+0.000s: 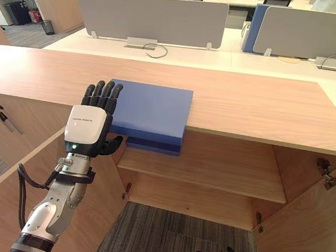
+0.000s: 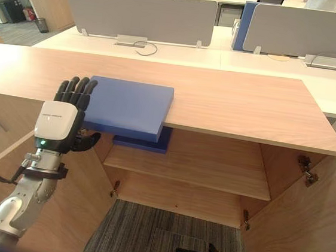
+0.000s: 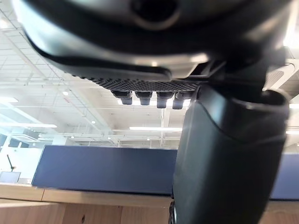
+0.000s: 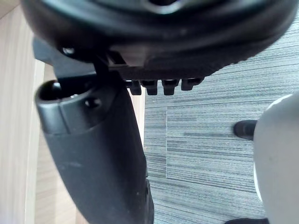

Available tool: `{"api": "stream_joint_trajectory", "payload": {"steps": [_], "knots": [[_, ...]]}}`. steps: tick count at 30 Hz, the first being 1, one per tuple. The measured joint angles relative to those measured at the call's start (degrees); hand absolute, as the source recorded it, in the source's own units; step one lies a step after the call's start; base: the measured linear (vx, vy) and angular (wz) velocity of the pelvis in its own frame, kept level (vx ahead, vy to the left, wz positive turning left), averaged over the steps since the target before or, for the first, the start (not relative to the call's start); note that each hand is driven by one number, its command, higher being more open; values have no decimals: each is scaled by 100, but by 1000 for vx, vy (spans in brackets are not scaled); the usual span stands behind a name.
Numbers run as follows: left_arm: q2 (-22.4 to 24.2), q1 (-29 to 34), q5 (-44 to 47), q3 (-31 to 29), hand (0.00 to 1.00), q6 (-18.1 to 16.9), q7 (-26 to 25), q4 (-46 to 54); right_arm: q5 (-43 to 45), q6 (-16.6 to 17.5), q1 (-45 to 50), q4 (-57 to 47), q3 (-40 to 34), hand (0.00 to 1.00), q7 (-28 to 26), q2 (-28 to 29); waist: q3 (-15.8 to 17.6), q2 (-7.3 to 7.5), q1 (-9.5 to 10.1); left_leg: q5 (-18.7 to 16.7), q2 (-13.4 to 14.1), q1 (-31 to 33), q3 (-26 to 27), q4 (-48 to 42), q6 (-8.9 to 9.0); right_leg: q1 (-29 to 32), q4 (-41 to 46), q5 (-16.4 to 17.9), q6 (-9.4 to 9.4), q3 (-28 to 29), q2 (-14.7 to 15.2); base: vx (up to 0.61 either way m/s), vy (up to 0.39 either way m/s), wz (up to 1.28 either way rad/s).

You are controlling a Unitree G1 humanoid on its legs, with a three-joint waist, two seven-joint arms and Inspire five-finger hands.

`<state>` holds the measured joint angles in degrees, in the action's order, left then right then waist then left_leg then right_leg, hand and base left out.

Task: Walk over to the cabinet, pick up the folder, carry it to the office cabinet, place the folder inside the office cabinet, then close the office cabinet door

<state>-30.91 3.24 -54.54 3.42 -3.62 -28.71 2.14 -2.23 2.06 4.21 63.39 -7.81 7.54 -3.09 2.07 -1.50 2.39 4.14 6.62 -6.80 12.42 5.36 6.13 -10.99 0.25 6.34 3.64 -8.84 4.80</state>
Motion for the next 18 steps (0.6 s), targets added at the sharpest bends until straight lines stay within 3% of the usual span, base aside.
{"api": "stream_joint_trajectory", "payload": {"steps": [13,14,18], "knots": [[-59,-673,9,454,100,61,184,-1134,1,0,-11,-2,-6,100,1,27,-24,48,-61,-22,0,-6,115,-25,8,64,0,-10,-9,123,3,-2,14,-5],[-127,-788,30,538,0,61,201,-1172,2,2,-11,-3,-7,100,0,29,-24,49,-73,-22,0,-7,117,-26,8,65,0,-14,-15,126,4,0,0,0],[-393,-1212,33,828,0,40,260,-1297,4,31,-19,-4,-10,100,-3,34,-28,46,-115,-22,0,-10,127,-25,7,75,0,-33,-25,136,4,-15,9,-2]]}}
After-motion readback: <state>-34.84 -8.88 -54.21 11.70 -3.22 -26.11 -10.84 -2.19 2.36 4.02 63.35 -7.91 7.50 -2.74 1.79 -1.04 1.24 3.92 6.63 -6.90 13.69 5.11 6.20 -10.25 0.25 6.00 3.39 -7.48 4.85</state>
